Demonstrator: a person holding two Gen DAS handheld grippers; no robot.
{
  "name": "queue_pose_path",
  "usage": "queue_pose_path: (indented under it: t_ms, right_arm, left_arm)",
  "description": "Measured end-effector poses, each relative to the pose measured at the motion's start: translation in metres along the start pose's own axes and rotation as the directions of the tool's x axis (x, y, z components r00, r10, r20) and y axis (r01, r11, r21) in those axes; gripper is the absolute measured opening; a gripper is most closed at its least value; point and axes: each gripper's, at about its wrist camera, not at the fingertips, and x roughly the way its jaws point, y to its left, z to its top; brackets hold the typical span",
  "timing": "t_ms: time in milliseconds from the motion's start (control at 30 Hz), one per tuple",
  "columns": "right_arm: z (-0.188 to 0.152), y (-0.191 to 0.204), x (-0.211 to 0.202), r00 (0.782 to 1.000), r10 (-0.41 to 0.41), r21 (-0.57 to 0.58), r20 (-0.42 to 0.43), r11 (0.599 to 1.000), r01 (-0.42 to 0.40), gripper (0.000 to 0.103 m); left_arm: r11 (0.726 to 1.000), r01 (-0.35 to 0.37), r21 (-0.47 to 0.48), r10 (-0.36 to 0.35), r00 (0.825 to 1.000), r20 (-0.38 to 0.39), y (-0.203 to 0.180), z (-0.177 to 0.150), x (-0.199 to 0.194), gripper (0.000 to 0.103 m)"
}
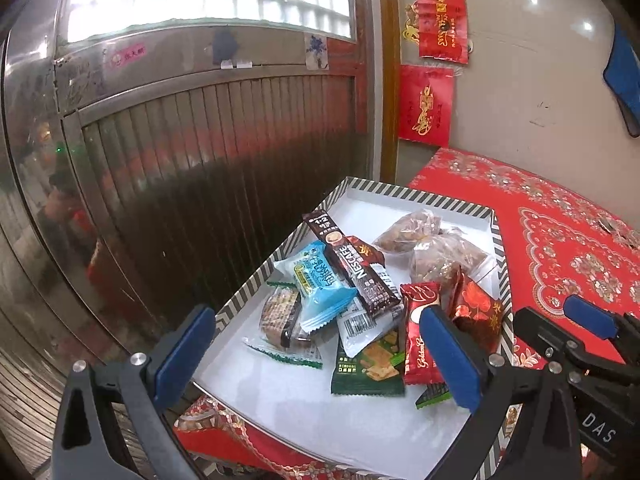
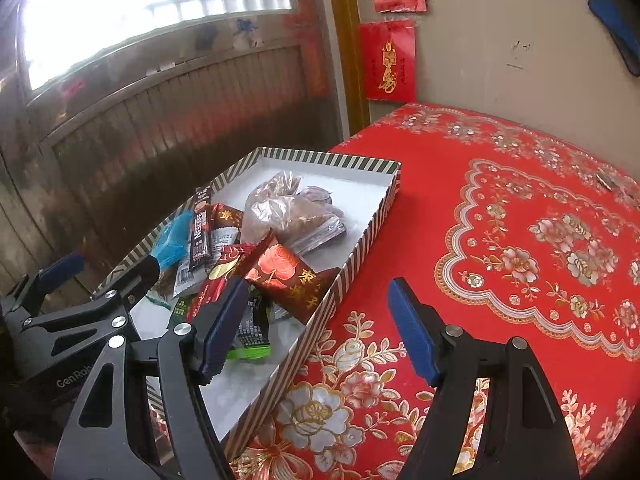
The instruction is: Organize snacks
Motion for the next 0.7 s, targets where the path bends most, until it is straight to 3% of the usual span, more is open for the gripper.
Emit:
queue_pose_path:
  t_ms: [700]
  right_arm:
    - [0.0012,0.0012,0.0050,1.000,0.007,0.006,-0.020,1.000,-0.007,0.073]
  left_arm:
    - [1.000,-0.009,0.028,0.009,1.000,0.017,-0.0047,0.0000,0.0012,0.103]
